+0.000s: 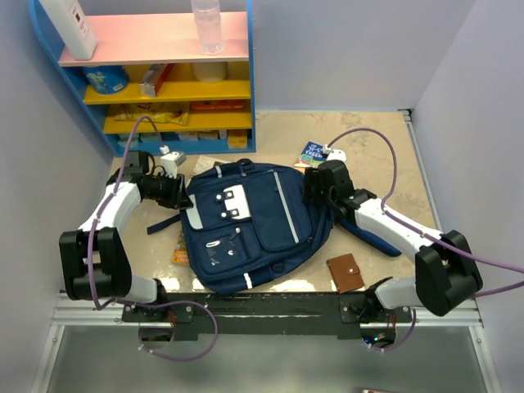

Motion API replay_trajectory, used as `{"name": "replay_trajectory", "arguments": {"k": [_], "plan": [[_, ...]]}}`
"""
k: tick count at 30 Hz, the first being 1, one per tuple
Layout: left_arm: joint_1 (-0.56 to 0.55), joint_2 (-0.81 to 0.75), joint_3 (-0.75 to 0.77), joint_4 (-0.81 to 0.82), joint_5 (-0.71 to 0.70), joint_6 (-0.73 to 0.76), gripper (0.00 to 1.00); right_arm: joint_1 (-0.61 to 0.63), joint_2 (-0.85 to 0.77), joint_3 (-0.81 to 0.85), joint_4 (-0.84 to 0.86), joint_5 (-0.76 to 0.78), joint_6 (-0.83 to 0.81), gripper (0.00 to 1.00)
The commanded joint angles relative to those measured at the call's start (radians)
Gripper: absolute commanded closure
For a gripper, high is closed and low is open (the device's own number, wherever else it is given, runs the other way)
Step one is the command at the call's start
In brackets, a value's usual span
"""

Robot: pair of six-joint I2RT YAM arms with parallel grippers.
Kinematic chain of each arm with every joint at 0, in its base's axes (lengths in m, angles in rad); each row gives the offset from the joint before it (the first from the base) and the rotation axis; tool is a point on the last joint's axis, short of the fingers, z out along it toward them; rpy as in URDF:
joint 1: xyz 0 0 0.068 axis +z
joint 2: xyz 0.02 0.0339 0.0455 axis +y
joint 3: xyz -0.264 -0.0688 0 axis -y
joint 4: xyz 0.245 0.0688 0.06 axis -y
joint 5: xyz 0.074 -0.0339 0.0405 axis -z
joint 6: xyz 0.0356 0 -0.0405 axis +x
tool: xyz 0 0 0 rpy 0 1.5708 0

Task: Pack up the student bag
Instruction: Pick up the student bag at the center of the board.

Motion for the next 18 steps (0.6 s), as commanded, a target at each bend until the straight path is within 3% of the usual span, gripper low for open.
{"name": "replay_trajectory", "arguments": {"k": [1,3,6,7,11,18], "plan": [[-0.03,-0.01,0.02,0.089,0.046,-0.07,0.81,-0.003,-0.013,-0.057,0.074,-0.151,0.058,0.32],[-0.034,-0.018,0.06,0.084,0.043,-0.093,0.85,-0.004,-0.017,-0.086,0.09,-0.169,0.089,0.46],[-0.036,-0.023,0.134,0.06,0.044,-0.113,0.89,-0.006,-0.08,-0.114,0.099,-0.169,0.125,0.9],[-0.036,-0.023,0.155,0.055,0.048,-0.122,0.9,-0.006,-0.103,-0.117,0.088,-0.16,0.133,1.0],[-0.036,-0.009,0.304,0.032,0.078,-0.174,0.99,-0.006,-0.247,-0.113,0.072,-0.169,0.15,1.0],[-0.04,0.022,0.575,-0.056,0.109,-0.251,1.0,-0.003,-0.381,0.024,0.001,-0.266,0.214,1.0]]}}
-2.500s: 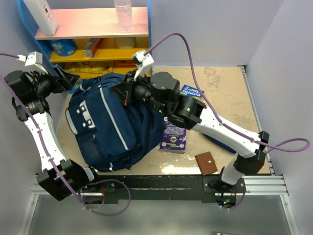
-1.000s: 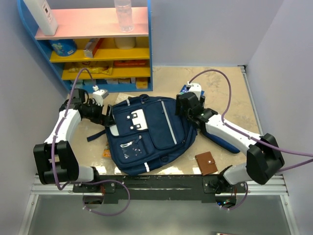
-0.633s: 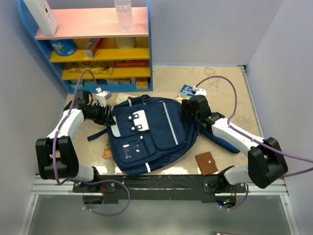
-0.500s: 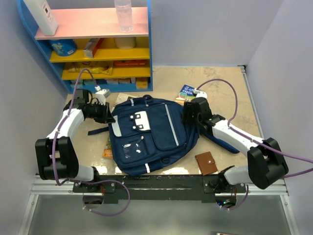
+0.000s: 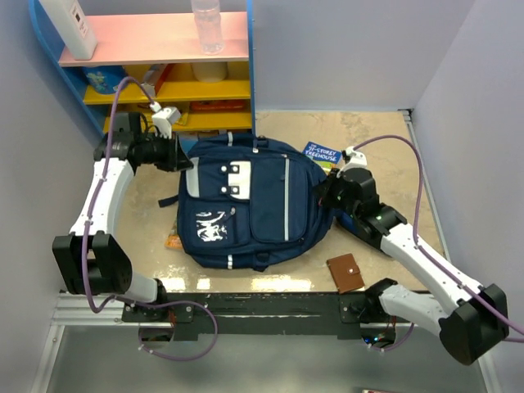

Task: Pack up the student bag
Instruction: Pick up the student bag at the center of the board.

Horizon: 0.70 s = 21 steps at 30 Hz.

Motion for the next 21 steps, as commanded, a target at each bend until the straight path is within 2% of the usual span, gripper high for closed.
{"name": "replay_trajectory", "arguments": {"k": [1,5,9,11,13,18,21], "plan": [[0.002,0.002,0.225,0.022,0.041,-0.08,1.0,0.011,-0.045,0.13,-0.003,-0.132,0.089,1.0],[0.002,0.068,0.47,-0.094,-0.045,-0.059,1.0,0.07,-0.035,0.157,-0.003,-0.147,0.14,1.0],[0.002,0.108,0.593,-0.173,-0.143,-0.036,1.0,0.24,0.023,0.173,0.003,-0.074,0.177,1.0],[0.002,0.125,0.626,-0.182,-0.156,-0.043,1.0,0.276,0.052,0.185,0.003,-0.051,0.188,1.0],[0.002,0.137,0.643,-0.219,-0.099,-0.06,1.0,0.313,0.066,0.243,-0.05,-0.013,0.179,1.0],[-0.006,0.12,0.644,-0.223,0.001,-0.08,1.0,0.316,0.0,0.422,-0.168,0.108,0.119,1.0],[-0.011,0.103,0.644,-0.213,0.138,-0.111,1.0,0.316,-0.029,0.498,-0.212,0.137,0.105,1.0]]}}
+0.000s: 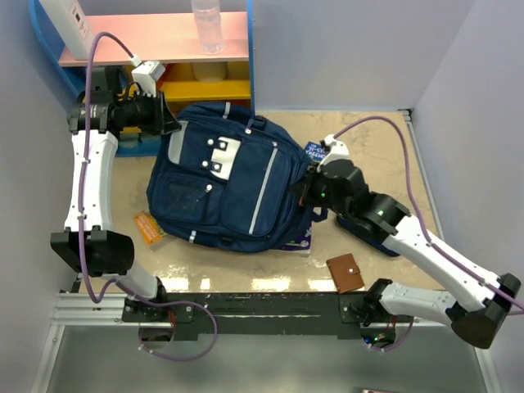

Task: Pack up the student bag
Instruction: Pick up the student bag at the center of the board, then place the student bag at the center of the board.

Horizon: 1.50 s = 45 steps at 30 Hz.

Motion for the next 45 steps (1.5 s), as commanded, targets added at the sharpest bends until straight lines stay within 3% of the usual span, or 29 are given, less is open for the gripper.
{"name": "replay_trajectory", "arguments": {"k": [1,9,17,20,32,39,41,44,45], "plan": [[-0.014,-0.05,0.058,0.09,0.23,-0.103,1.0,0.012,-0.098,0.197,0.057,0.048,-0.023,1.0],[-0.013,-0.044,0.233,0.068,0.167,-0.094,1.0,0.017,-0.042,0.212,0.098,-0.059,0.012,1.0],[-0.013,-0.207,0.141,0.279,0.068,-0.121,1.0,0.032,0.018,0.283,0.171,-0.162,0.027,1.0],[-0.013,-0.241,0.15,0.31,0.005,-0.121,1.0,0.101,0.066,0.324,0.198,-0.161,0.021,1.0],[-0.013,-0.274,0.19,0.292,-0.221,-0.083,1.0,0.288,0.279,0.346,0.336,-0.2,0.099,1.0],[-0.013,-0.264,0.179,0.196,-0.279,-0.003,1.0,0.316,0.328,0.287,0.351,-0.22,0.13,1.0],[-0.014,-0.248,0.123,0.142,-0.302,0.032,1.0,0.311,0.322,0.245,0.328,-0.205,0.115,1.0],[-0.013,-0.3,-0.136,0.227,-0.37,0.082,1.0,0.279,0.317,0.151,0.311,-0.179,0.101,1.0],[-0.013,-0.319,-0.29,0.269,-0.406,0.096,1.0,0.267,0.317,0.123,0.325,-0.184,0.102,1.0]]}}
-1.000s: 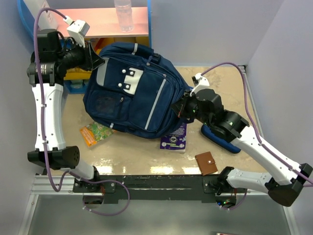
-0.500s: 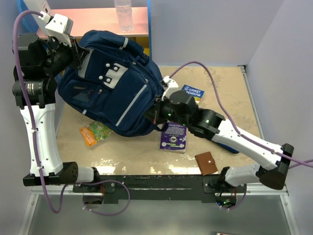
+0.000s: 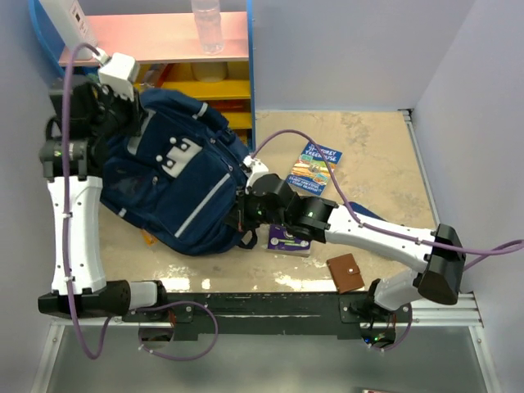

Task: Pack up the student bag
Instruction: Place the student bag at the center of the board.

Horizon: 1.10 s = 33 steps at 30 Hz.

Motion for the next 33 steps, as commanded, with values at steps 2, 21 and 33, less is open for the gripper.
{"name": "replay_trajectory", "arguments": {"k": [2,21,33], "plan": [[-0.012,-0.076,-0.411,0.241,-0.118,0.041,1.0,-0.067,-0.038,-0.163,0.169,-0.037,0.017,1.0],[-0.012,0.016,-0.578,0.406,-0.169,0.139,0.26,-0.244,-0.064,-0.07,0.035,0.028,-0.278,0.35],[-0.032,0.109,-0.631,0.384,0.34,0.139,0.16,-0.35,0.216,0.025,0.251,-0.181,-0.252,0.44]]}}
